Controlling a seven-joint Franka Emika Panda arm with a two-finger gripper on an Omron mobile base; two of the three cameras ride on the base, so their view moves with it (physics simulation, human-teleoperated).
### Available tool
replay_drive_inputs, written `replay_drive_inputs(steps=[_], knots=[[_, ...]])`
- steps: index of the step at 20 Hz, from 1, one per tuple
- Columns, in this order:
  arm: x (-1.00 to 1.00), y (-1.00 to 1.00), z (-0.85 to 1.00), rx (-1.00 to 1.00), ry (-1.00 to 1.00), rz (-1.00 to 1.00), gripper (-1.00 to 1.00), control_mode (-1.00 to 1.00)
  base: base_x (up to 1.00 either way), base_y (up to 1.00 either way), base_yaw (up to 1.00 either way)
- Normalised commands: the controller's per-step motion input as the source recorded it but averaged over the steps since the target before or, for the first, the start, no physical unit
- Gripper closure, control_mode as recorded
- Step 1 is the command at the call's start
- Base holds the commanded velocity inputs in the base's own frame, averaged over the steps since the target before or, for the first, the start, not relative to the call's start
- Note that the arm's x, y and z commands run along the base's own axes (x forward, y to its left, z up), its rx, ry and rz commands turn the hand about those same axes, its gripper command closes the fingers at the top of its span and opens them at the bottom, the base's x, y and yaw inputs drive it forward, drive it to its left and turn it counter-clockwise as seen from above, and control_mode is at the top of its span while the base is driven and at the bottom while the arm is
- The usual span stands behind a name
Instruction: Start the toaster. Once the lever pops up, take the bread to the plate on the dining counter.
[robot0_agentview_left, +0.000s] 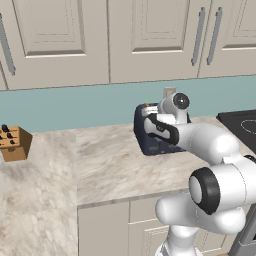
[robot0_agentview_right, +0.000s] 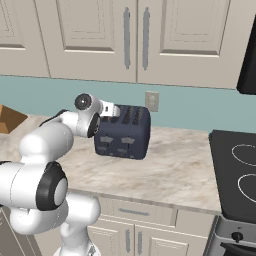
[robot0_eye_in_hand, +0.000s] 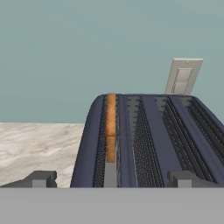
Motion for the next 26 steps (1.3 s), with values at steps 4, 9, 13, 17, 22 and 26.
replay_drive_inputs(steps=[4,9,13,17,22,26], knots=[[0.00,0.00,0.00,0.00,0.00,0.00,-1.00,-1.00,0.00,0.00,0.00],[0.00,0.00,0.00,0.00,0.00,0.00,-1.00,-1.00,0.00,0.00,0.00],[0.00,0.00,0.00,0.00,0.00,0.00,-1.00,-1.00,0.00,0.00,0.00],[0.00,0.00,0.00,0.00,0.00,0.00,-1.00,-1.00,0.00,0.00,0.00],[0.00,0.00,0.00,0.00,0.00,0.00,-1.00,-1.00,0.00,0.00,0.00],[0.00,0.00,0.00,0.00,0.00,0.00,-1.00,-1.00,0.00,0.00,0.00]])
